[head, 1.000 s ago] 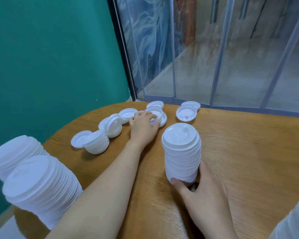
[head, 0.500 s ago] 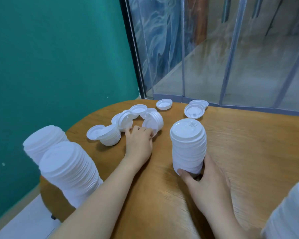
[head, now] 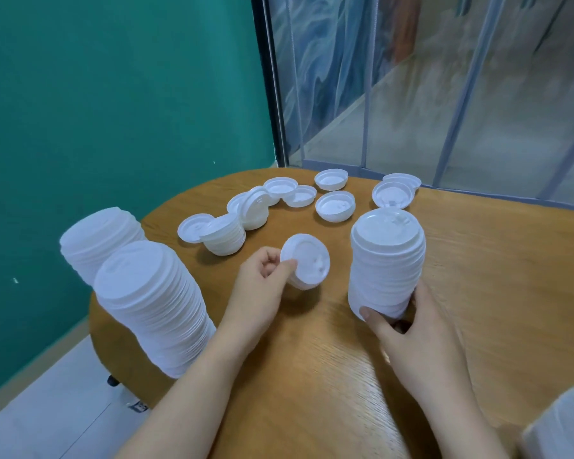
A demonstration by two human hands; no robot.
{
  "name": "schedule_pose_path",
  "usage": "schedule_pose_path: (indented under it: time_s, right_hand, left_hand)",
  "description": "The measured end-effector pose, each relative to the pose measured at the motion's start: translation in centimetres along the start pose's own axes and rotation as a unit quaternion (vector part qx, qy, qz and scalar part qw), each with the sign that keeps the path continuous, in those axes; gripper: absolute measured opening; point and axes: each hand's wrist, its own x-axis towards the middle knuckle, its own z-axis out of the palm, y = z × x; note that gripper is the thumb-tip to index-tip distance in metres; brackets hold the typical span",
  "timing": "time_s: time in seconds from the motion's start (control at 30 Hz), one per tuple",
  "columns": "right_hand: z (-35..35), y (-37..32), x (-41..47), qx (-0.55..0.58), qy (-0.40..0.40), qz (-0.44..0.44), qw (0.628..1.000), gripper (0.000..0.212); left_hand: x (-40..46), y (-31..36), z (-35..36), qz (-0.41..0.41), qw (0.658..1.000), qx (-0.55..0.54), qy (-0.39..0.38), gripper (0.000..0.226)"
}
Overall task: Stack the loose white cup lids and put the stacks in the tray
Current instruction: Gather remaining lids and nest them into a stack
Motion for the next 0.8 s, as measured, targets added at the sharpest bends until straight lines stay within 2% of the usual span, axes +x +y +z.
schedule_pose_path:
  time_s: [0.1,0.23,0.3,0.4,0.53,0.67,0.73,0.8]
  right_hand:
    - [0.0,-0.1,0.1,0.001,0.0,0.003,1.0,0.047]
    - [0.0,-0.3,0.1,0.003,-0.006,0.006,1.0,0.046]
    - [0.0,-0.3,0.1,-0.001,-0.007,0.002,1.0,0.047]
    - [0.2,-0.4,0.1,-0.007,-0.005,-0.003,1.0,0.048]
    - [0.2,-0.6,0.1,-0.014,0.001,-0.013,1.0,0.045]
    - [0.3,-0.7,0.2,-0.014,0.01,-0.019,1.0,0.046]
    - [0.3,-0.6,0.2,-0.013,0.014,-0.022,1.0,0.045]
    - [0.3,-0.3,0.3,-0.015,0.017,-0.022,1.0,0.042]
  left_hand:
    - [0.2,-0.8,-0.3,-0.035,0.999,0.025,-0.014,0.01]
    - [0.2,-2.4,-0.7,0.04,0.976,0.215,0.011,0.015]
    - [0.2,-3.0,-0.7,0.076,0.947,0.313,0.002,0.027]
    - [0.0,-2.9,-0.5,0.105,0.921,0.374,-0.031,0.056]
    - [0.0,-2.5,-0.5,0.114,0.908,0.399,-0.056,0.075]
    - [0.1,-2.3,-0.5,0.122,0.89,0.43,-0.09,0.081]
    - [0.0,-1.8,-0.4,0.123,0.907,0.394,-0.085,0.077]
    - [-0.1,-0.1,-0.2,0.13,0.954,0.27,-0.034,0.072]
